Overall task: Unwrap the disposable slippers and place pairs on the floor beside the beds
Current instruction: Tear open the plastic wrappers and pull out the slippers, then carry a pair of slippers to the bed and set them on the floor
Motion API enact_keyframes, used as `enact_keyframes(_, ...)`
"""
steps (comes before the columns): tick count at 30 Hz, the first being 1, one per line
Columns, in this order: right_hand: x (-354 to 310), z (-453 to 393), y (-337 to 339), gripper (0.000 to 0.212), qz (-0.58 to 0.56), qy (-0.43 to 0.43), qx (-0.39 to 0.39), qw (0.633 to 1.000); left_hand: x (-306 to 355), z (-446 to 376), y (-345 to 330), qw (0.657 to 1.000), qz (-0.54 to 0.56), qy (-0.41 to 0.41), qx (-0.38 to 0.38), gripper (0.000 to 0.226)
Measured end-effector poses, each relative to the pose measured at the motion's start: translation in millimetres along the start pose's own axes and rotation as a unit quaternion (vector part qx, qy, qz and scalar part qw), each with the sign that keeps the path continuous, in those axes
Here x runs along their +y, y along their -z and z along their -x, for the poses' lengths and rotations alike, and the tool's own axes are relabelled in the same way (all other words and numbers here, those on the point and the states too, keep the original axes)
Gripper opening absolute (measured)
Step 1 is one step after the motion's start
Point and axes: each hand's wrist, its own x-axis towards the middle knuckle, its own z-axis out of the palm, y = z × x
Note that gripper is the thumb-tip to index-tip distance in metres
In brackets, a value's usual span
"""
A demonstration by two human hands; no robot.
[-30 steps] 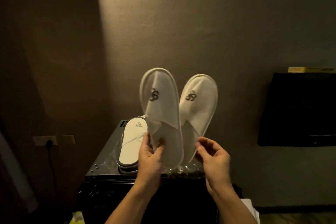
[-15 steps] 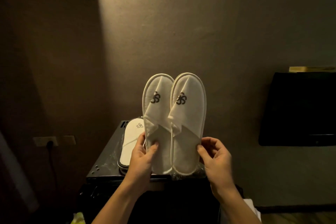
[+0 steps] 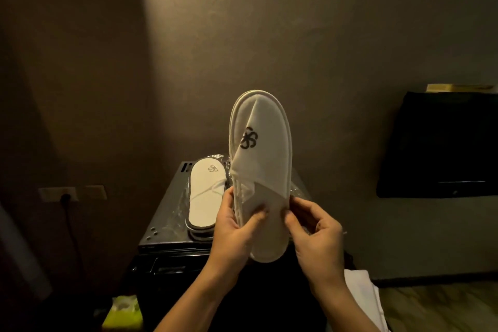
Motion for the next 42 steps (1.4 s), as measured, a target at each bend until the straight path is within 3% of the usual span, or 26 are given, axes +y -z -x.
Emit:
enact_keyframes(7, -10.6, 19.4, 2.8, 0.025, -0.002, 0.001, 0.029, 1.0, 7.7, 13.0, 1.1, 0.997, 0.059, 0.012, -0.051, 0.054)
enact_keyframes(19, -42.5, 77.3, 139.2, 0.024, 0.083, 0.082, 0.274, 0.955, -28.3, 65.8, -133.4, 0.961, 0.11, 0.049, -0.249, 0.044)
enact_keyframes(33, -107.5, 216.4, 376.8, 0.029, 0.181, 0.09, 0.484, 0.852, -40.9, 240.3, -360.6, 0.856, 0.152, 0.148, -0.472, 0.043)
enact_keyframes(42, -137.1, 326.0, 501.2, 0.028, 0.222, 0.065, 0.582, 0.779, -51.1, 372.7, -475.7, 0.787, 0.146, 0.211, -0.561, 0.046)
